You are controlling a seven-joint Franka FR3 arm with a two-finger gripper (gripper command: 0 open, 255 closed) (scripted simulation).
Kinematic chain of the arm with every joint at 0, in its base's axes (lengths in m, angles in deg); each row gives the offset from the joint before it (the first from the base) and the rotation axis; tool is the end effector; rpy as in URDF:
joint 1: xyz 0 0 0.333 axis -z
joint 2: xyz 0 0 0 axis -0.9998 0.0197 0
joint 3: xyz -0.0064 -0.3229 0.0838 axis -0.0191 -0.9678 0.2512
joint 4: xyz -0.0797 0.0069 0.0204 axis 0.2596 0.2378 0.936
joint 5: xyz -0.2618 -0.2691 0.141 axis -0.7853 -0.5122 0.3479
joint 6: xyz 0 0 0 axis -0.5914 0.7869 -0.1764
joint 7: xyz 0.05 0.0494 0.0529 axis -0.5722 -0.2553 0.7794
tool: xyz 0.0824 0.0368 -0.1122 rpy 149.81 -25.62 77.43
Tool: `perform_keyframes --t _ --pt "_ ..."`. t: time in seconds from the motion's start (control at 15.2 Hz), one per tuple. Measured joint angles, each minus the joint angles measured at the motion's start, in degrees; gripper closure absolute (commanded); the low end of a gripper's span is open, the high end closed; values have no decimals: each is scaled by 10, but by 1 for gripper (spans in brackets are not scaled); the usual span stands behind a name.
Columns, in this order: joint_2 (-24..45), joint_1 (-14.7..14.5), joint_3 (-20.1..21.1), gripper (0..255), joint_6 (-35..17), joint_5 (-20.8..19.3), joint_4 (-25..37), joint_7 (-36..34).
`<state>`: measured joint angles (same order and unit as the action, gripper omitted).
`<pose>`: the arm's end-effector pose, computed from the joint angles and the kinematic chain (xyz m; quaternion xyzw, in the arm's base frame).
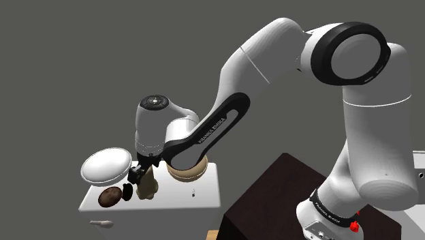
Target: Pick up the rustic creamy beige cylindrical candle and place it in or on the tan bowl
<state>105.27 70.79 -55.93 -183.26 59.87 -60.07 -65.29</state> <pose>0.5183 0.3929 0.2052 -0.9830 -0.1535 -0.0950 0.0343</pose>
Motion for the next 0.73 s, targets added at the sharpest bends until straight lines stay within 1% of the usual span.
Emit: perform_keyframes --t 0.07,0.73 --pt "0 0 0 255 0 0 0 0" --pt "0 0 0 255 0 0 0 0"
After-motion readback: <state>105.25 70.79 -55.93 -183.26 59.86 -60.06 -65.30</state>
